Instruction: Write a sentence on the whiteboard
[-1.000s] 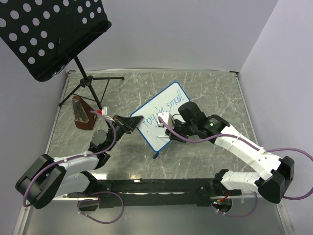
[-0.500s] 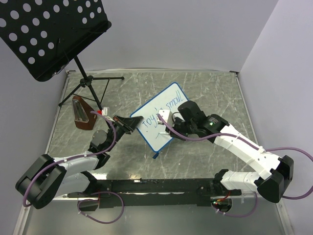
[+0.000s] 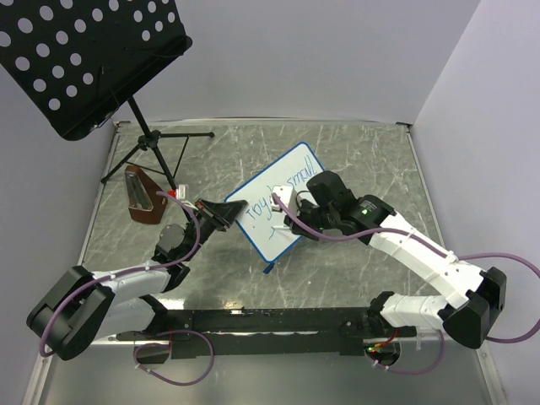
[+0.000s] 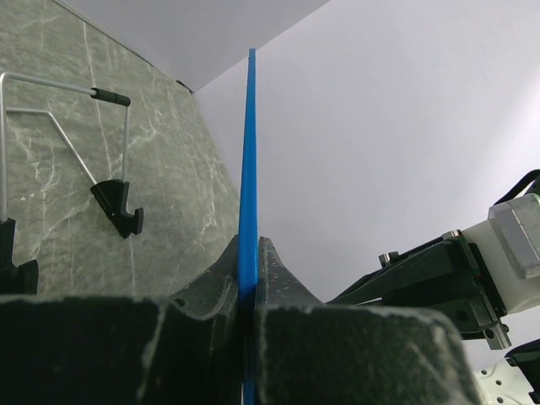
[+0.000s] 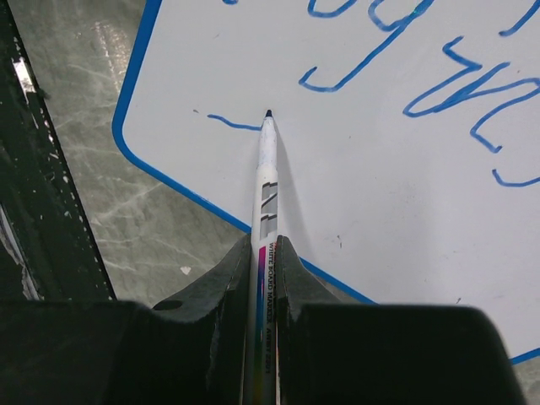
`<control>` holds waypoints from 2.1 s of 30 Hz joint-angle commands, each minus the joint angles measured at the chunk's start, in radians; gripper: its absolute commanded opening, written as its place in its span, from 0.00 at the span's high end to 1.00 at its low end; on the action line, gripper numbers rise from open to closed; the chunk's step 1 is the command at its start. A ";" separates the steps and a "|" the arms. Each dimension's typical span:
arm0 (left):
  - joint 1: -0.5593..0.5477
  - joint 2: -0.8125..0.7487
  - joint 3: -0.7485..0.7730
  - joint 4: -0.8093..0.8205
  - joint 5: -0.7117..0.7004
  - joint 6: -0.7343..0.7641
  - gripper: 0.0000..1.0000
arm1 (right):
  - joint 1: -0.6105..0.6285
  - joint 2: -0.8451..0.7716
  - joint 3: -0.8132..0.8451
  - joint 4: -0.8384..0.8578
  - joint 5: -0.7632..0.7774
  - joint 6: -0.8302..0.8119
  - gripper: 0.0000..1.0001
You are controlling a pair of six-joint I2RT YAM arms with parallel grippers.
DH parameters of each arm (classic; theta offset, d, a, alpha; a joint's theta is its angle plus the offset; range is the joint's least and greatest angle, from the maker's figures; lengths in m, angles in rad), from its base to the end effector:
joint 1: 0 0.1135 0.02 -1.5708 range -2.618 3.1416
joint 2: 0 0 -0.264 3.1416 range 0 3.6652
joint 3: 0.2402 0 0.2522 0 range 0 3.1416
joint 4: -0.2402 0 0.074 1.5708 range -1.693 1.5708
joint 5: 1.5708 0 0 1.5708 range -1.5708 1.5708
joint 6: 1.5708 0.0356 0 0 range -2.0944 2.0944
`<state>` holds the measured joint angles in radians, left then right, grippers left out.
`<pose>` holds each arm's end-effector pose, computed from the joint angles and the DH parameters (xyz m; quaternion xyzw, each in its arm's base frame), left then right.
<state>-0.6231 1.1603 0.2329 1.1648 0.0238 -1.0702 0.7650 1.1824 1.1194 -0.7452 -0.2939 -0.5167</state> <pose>0.1750 -0.1268 0.2214 -0.1280 0.6050 -0.5935 0.5151 0.1681 0.1757 0.3242 -0.5926 0.7034 0.1804 0.3485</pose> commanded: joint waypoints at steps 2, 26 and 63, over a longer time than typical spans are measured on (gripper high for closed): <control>-0.001 -0.025 0.023 0.273 0.002 -0.048 0.99 | -0.004 0.013 0.057 0.033 -0.008 0.020 1.00; -0.001 -0.051 0.008 0.263 -0.013 -0.036 0.99 | -0.004 0.008 0.019 -0.016 -0.051 -0.020 1.00; 0.028 -0.105 -0.015 0.220 -0.013 -0.033 0.99 | -0.046 0.014 0.079 -0.014 -0.031 -0.025 1.00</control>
<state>-0.5941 1.0760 0.2001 1.1610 0.0021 -1.0393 0.7338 1.1961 1.1286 -0.7853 -0.3256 -0.5545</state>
